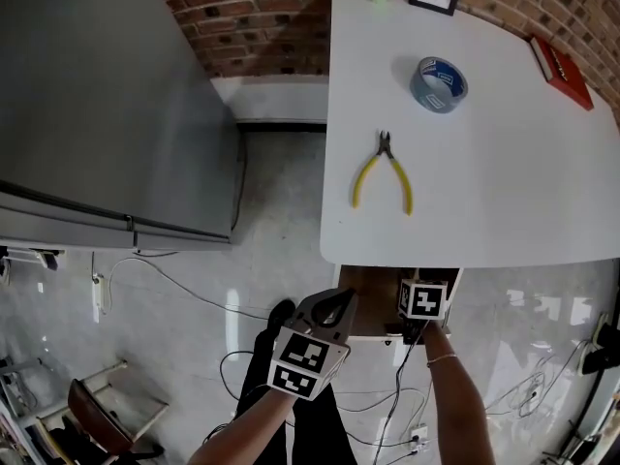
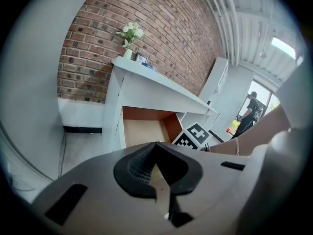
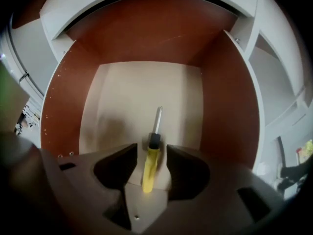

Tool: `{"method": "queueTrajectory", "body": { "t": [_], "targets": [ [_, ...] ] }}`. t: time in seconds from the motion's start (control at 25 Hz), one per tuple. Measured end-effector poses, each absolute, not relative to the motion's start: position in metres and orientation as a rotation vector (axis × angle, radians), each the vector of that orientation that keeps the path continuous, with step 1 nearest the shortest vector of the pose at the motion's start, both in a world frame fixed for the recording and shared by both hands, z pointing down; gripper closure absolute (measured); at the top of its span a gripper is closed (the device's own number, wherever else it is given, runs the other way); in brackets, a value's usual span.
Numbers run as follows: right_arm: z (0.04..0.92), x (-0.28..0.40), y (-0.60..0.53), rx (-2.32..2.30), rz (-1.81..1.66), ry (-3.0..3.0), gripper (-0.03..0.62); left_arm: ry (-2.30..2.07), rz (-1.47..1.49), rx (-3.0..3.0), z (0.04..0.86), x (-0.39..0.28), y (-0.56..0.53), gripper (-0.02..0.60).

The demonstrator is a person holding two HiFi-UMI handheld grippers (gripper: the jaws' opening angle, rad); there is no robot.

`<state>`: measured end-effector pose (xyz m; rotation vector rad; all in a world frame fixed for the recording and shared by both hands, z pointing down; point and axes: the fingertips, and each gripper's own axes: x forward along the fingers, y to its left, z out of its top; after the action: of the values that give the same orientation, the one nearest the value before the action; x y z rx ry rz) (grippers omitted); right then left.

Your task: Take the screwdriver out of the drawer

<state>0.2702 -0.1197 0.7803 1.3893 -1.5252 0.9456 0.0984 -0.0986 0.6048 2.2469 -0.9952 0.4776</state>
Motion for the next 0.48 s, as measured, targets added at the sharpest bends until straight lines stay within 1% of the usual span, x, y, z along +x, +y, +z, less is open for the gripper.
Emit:
{"method": "queueTrajectory", "body": {
  "t": [0.24,0.48],
  "targets": [
    [0.791,0.272,-0.117,1.363,1.011,-1.500,0.407,-1.001,0.477,2.229,0.610,0.096,-0.102,0.591],
    [0.799,0.270,-0.119,1.313,0.987,-1.483,0.408,-1.001,0.487,2.222,0.615,0.095,-0.107,0.592]
  ]
}}
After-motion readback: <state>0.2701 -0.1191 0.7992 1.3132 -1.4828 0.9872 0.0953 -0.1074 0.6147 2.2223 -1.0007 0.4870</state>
